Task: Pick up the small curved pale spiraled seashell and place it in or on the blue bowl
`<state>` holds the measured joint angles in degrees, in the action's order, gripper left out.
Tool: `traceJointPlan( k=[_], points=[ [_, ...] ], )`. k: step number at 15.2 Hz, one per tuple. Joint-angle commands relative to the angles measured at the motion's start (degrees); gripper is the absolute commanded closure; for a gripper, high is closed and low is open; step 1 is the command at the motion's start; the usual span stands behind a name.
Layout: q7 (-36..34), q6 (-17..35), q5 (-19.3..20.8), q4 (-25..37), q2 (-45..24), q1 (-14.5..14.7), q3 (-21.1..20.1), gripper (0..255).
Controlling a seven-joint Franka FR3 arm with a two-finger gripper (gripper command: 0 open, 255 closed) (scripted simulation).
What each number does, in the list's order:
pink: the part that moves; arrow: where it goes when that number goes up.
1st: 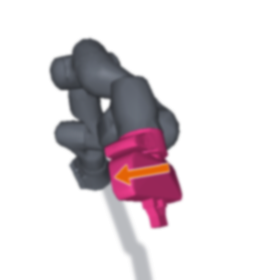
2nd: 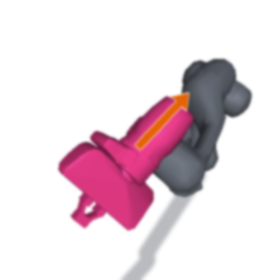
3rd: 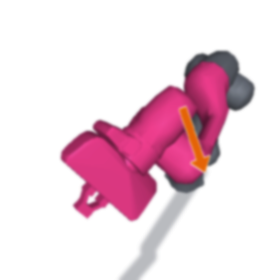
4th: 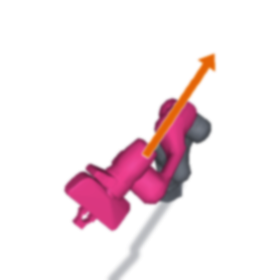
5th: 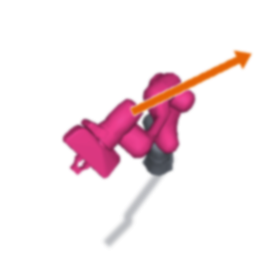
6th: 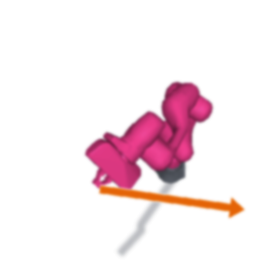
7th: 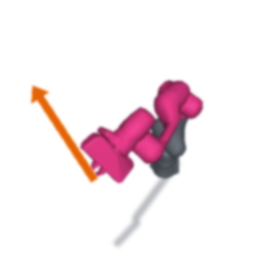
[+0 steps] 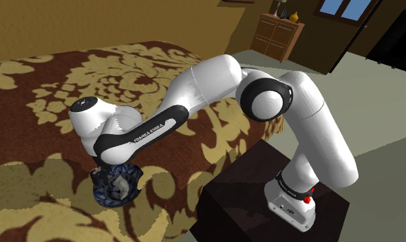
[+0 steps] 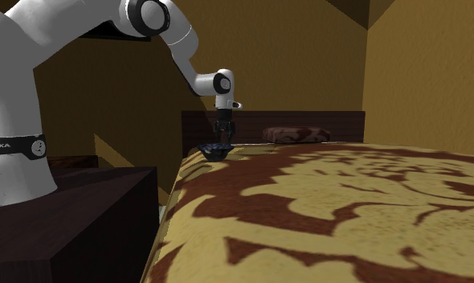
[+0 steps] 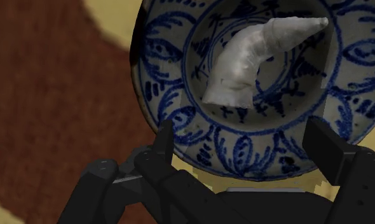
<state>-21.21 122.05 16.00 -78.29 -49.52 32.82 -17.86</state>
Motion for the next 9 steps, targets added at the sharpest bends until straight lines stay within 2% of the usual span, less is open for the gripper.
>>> traceJointPlan(
  k=[1, 3, 9],
  points=[
    [0.3, -1.8, -0.4, 0.0, 1.8, -0.3, -0.4, 0],
    [0.5, -4.1, -0.9, 0.8, 3.4, -0.4, -0.8, 0],
    [0.5, -4.1, -0.9, 0.8, 3.4, -0.4, -0.8, 0]
  ],
)
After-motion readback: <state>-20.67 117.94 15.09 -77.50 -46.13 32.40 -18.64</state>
